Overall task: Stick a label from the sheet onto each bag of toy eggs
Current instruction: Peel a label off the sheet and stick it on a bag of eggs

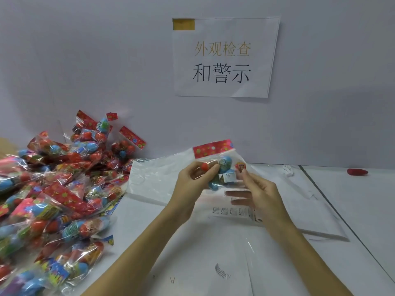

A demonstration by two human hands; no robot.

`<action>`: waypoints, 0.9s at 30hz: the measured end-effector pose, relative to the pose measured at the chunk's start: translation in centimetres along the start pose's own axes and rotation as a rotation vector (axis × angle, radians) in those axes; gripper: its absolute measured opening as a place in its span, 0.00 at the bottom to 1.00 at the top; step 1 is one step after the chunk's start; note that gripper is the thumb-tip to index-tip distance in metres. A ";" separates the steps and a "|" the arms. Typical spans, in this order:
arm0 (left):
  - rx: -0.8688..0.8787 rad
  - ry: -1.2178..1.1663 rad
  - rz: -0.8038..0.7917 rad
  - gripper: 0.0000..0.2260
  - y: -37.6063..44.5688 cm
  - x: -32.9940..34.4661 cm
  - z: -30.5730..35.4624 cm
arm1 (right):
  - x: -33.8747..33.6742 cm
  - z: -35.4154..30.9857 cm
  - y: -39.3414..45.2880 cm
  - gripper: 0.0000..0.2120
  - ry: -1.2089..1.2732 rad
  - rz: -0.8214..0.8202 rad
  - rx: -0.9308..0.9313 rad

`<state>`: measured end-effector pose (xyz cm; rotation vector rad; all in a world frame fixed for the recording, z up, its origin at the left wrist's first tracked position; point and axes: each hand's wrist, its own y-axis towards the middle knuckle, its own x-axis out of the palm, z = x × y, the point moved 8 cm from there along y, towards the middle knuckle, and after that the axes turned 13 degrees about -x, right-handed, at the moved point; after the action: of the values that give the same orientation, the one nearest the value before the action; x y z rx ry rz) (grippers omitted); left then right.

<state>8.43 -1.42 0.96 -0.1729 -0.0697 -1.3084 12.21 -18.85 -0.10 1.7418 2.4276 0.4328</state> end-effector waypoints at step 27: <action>0.196 0.216 0.046 0.10 -0.7 1.0 0.6 | 0.4 -0.1 0.1 0.22 -0.389 0.032 -0.232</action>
<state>8.03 -2.43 1.75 0.1334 -0.0095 -1.2595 12.18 -18.46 0.02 1.5949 1.9982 0.3266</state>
